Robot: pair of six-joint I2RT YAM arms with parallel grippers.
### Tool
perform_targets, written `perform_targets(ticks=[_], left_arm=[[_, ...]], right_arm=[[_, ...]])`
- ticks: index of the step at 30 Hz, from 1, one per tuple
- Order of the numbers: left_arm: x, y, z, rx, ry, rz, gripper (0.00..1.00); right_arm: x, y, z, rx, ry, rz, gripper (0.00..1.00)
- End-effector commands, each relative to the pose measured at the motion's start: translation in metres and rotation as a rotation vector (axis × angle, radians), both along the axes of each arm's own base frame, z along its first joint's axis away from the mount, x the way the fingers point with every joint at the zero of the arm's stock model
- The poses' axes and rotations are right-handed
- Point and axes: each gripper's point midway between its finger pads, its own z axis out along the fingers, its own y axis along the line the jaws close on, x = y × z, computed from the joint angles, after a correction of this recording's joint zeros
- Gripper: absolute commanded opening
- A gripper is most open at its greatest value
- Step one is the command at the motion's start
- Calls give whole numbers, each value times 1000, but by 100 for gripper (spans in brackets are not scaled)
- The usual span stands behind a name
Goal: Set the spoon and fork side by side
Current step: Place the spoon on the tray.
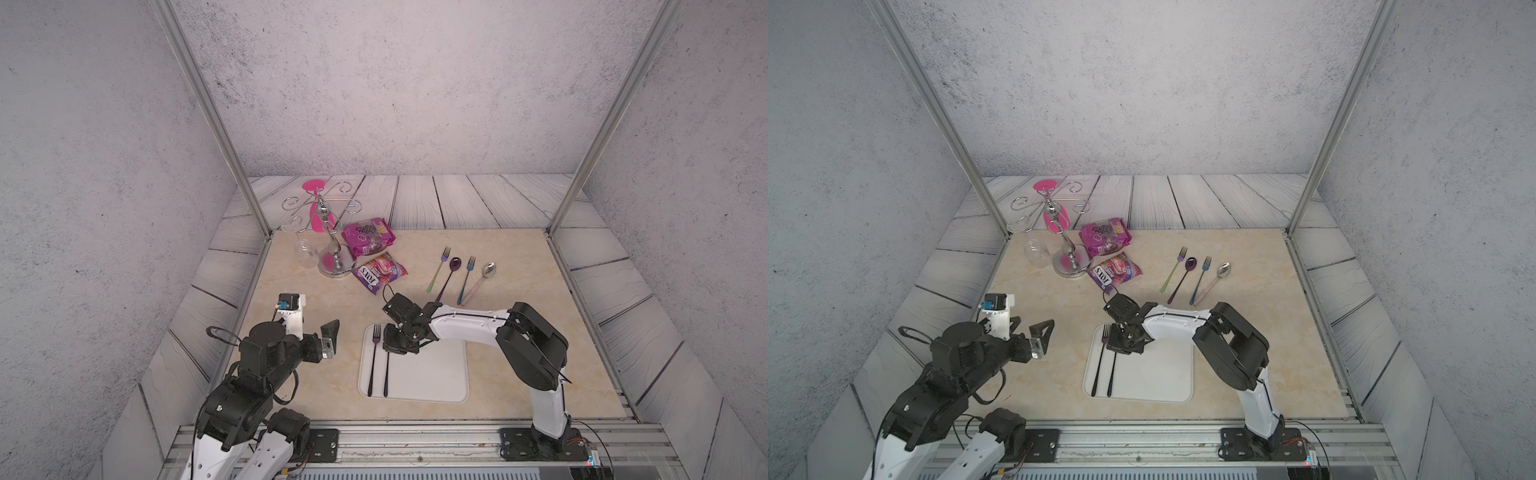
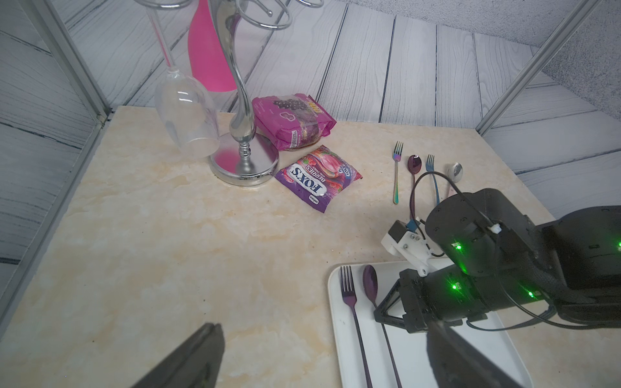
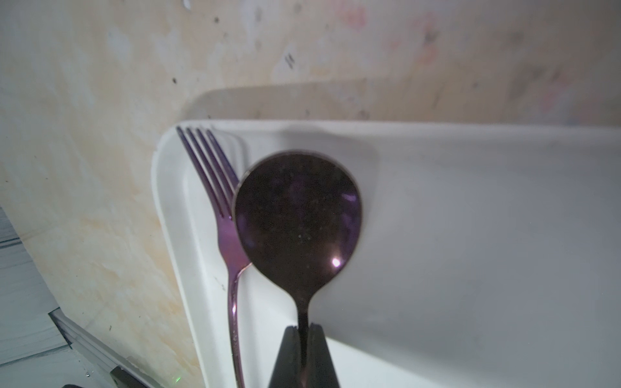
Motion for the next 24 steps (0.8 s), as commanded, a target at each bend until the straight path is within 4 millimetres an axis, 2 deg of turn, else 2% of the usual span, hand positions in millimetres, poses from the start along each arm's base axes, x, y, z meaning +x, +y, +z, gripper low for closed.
perform_targets(ticks=[1,7,17,24], left_arm=[[-1,1,-2,1,1,4,100],[-1,1,-2,1,1,5,100],[-1,1,-2,1,1,5,100],[-1,2,-2,2,0,6,100]], right_arm=[[2,1,-2,-13,-10,-26,0],[2,2,-2,-12,-11,-32,0],[-6,-3,-14,-38,8,-16,0],[-10,-4,-17,-50,22,-7,16]])
